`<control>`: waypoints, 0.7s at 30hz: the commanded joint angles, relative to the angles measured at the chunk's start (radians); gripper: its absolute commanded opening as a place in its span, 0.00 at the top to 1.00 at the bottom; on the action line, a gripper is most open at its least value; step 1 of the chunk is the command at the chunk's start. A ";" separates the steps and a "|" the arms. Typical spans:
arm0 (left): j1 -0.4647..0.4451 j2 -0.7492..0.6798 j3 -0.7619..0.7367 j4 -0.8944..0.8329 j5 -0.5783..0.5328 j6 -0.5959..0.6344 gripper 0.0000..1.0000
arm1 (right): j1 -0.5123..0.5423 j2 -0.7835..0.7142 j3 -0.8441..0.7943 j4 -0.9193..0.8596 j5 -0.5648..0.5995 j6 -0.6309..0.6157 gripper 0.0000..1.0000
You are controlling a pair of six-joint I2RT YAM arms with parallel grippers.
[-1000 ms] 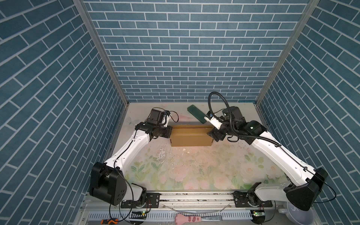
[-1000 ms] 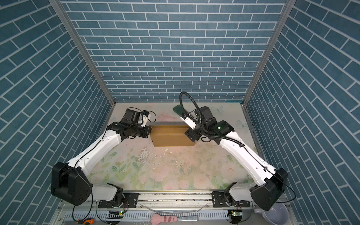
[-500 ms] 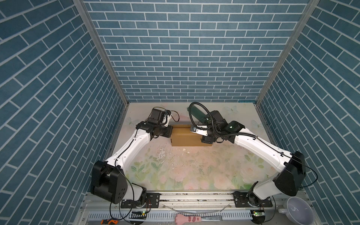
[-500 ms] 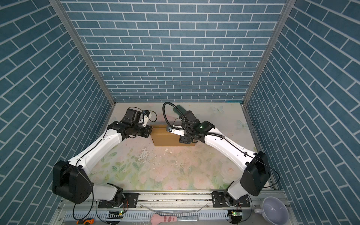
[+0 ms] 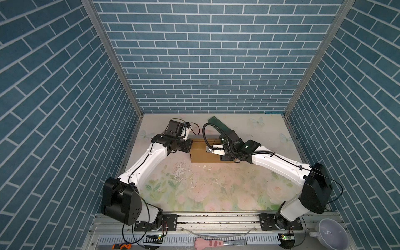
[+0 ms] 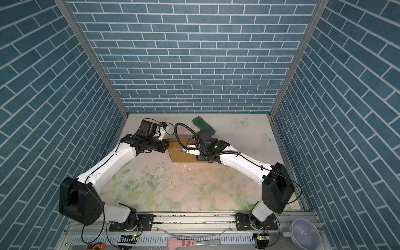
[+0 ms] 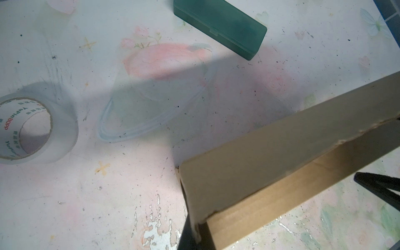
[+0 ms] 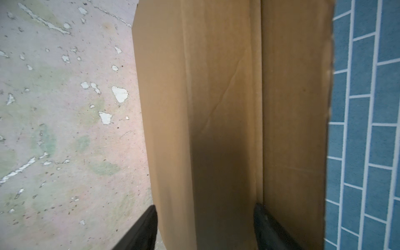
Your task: Fold the paper box
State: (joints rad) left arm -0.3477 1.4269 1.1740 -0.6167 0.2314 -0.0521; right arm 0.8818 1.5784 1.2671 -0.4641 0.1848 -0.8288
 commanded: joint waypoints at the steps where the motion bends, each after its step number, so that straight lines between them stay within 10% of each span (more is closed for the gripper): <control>1: -0.016 0.052 -0.042 -0.175 0.033 0.011 1.00 | 0.011 -0.002 -0.029 0.060 0.033 -0.033 0.36; 21: -0.016 0.003 -0.019 -0.186 0.083 0.012 0.93 | 0.016 0.051 -0.034 0.073 0.047 -0.011 0.67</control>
State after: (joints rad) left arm -0.3496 1.4170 1.1740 -0.6449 0.2897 -0.0513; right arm 0.8921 1.6054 1.2610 -0.3882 0.2359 -0.8429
